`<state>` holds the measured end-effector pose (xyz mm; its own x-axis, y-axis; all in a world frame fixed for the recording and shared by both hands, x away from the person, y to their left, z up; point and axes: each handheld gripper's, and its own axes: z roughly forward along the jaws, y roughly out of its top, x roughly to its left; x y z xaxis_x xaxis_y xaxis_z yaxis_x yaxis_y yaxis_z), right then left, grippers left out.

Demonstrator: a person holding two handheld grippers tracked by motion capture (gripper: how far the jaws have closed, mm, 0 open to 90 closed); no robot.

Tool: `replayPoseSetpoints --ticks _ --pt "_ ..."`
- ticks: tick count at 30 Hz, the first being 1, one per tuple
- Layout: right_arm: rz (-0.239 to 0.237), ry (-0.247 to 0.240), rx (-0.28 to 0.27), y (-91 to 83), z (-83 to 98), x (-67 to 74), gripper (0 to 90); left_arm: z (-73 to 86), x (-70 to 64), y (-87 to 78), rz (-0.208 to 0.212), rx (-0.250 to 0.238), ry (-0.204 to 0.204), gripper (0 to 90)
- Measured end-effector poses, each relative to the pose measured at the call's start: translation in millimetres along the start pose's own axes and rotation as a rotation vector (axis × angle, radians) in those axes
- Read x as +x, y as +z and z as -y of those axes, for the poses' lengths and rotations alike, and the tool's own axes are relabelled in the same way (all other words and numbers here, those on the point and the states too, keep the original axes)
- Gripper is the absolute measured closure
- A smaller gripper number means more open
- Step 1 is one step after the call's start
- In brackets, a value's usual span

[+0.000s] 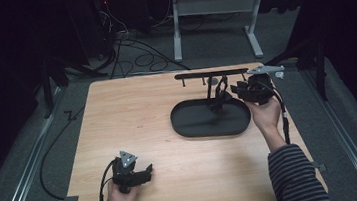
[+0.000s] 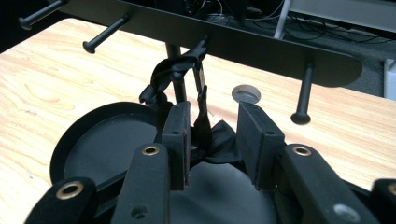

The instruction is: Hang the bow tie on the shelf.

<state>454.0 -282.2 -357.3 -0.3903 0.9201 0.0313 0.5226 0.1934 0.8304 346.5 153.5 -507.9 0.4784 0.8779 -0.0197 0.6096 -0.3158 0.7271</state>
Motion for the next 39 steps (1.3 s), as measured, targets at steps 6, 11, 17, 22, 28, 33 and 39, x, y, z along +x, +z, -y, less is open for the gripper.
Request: replayPoseSetpoints --ticks 6,11,17,22,28,33,39 --pt "-0.013 -0.006 -0.009 -10.3 5.2 -2.2 65.6 0.0 0.0 0.0 0.0 0.0 0.0 15.3" --pt "-0.016 -0.002 -0.006 -16.8 11.2 -5.7 64.0 0.0 0.0 0.0 0.0 0.0 0.0 15.3" --pt "-0.028 0.017 -0.018 -25.1 18.6 -10.8 63.0 0.0 0.0 0.0 0.0 0.0 0.0 15.3" --pt "-0.04 0.026 -0.023 -30.8 24.9 -12.8 62.3 0.0 0.0 0.0 0.0 0.0 0.0 15.3" --pt "-0.051 0.038 -0.025 -35.1 31.4 -14.4 61.6 0.0 0.0 0.0 0.0 0.0 0.0 15.3" --pt "-0.065 0.041 -0.018 -36.7 37.1 -13.4 61.0 0.0 0.0 0.0 0.0 0.0 0.0 15.3" --pt "-0.073 0.043 -0.02 -41.7 44.0 -12.5 60.9 0.0 0.0 0.0 0.0 0.0 0.0 15.3"
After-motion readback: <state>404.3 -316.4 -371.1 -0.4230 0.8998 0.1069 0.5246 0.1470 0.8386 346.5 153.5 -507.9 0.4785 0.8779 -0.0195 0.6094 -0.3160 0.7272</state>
